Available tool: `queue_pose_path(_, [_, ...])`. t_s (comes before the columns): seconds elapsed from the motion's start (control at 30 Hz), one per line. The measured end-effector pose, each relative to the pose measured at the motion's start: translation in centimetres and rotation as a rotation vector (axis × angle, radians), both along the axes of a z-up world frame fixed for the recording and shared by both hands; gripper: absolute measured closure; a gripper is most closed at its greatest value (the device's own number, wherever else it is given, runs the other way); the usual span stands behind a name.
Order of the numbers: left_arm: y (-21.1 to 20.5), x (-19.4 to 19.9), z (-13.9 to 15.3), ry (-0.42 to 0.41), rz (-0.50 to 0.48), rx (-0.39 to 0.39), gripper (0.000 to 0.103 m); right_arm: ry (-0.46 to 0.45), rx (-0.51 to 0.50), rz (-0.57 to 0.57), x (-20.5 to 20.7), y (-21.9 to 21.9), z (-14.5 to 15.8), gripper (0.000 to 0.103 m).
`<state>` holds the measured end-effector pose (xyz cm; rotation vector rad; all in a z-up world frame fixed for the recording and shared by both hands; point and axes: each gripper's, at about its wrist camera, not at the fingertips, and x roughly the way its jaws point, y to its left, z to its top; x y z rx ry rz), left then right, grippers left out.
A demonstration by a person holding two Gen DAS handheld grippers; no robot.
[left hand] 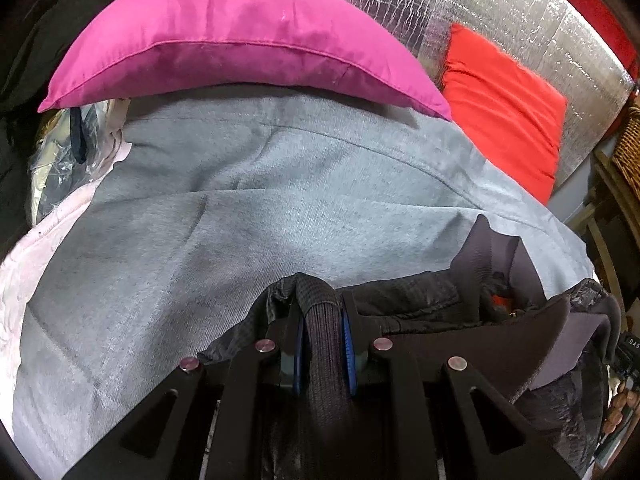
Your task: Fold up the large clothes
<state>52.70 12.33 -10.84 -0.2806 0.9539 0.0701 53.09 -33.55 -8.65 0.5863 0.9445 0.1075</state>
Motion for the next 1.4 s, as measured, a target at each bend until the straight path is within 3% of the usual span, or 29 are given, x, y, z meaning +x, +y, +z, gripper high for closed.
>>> queue_pose_path(0.13, [-0.3, 0.5, -0.4, 0.011, -0.008, 0.024, 0.085, 0.017, 0.001, -0.001, 0.4, 0.0, -0.6, 0.095])
queue_pose_path(0.27, [0.3, 0.6, -0.2, 0.02, 0.007, -0.04, 0.077, 0.034, 0.068, -0.016, 0.5, -0.7, -1.1, 0.094])
queue_pose_path(0.33, [0.7, 0.3, 0.3, 0.02, -0.002, -0.079, 0.065, 0.035, 0.124, -0.027, 0.4, -1.2, -1.1, 0.092])
queue_pose_path(0.37, [0.8, 0.2, 0.6, 0.013, -0.001, -0.085, 0.055, 0.029, 0.14, -0.029, 0.3, -1.4, -0.9, 0.091])
queue_pose_path(0.4, [1.0, -0.2, 1.4, -0.013, 0.017, -0.073, 0.041, 0.026, 0.156, -0.033, 0.1, -1.6, -0.7, 0.09])
queue_pose_path(0.47, [1.7, -0.9, 2.6, -0.068, 0.061, -0.049, 0.022, 0.025, 0.183, -0.039, -0.1, -1.7, -0.5, 0.086])
queue_pose_path(0.5, [2.5, -1.4, 3.5, -0.101, 0.085, -0.058, 0.019, 0.024, 0.198, -0.038, -0.2, -1.7, -0.3, 0.082])
queue_pose_path(0.53, [2.9, -1.6, 3.9, -0.115, 0.092, -0.071, 0.019, 0.02, 0.21, -0.036, -0.3, -1.7, -0.2, 0.072])
queue_pose_path(0.63, [4.6, -2.0, 4.8, -0.129, 0.103, -0.084, 0.019, -0.026, 0.226, -0.048, -0.6, -1.9, 1.0, 0.009])
queue_pose_path(0.77, [5.7, -2.5, 4.7, -0.138, 0.066, -0.026, 0.019, -0.087, 0.196, -0.034, -0.8, -2.3, 3.1, 0.009])
queue_pose_path(0.9, [5.3, -1.6, 3.7, -0.113, -0.031, 0.055, 0.019, -0.11, -0.001, 0.055, -0.8, -2.0, 4.6, 0.009])
queue_pose_path(1.03, [3.6, -0.1, 2.3, -0.086, -0.125, 0.106, 0.019, -0.064, -0.169, 0.156, 0.4, -1.2, 3.6, 0.01])
queue_pose_path(1.2, [0.3, 3.2, 1.1, -0.047, -0.276, 0.18, 0.019, -0.043, -0.244, 0.265, 2.5, 0.2, 1.7, 0.011])
queue_pose_path(1.4, [-1.7, 5.7, -0.7, 0.032, -0.352, 0.221, 0.019, -0.036, -0.278, 0.334, 4.7, 0.9, 0.7, 0.011])
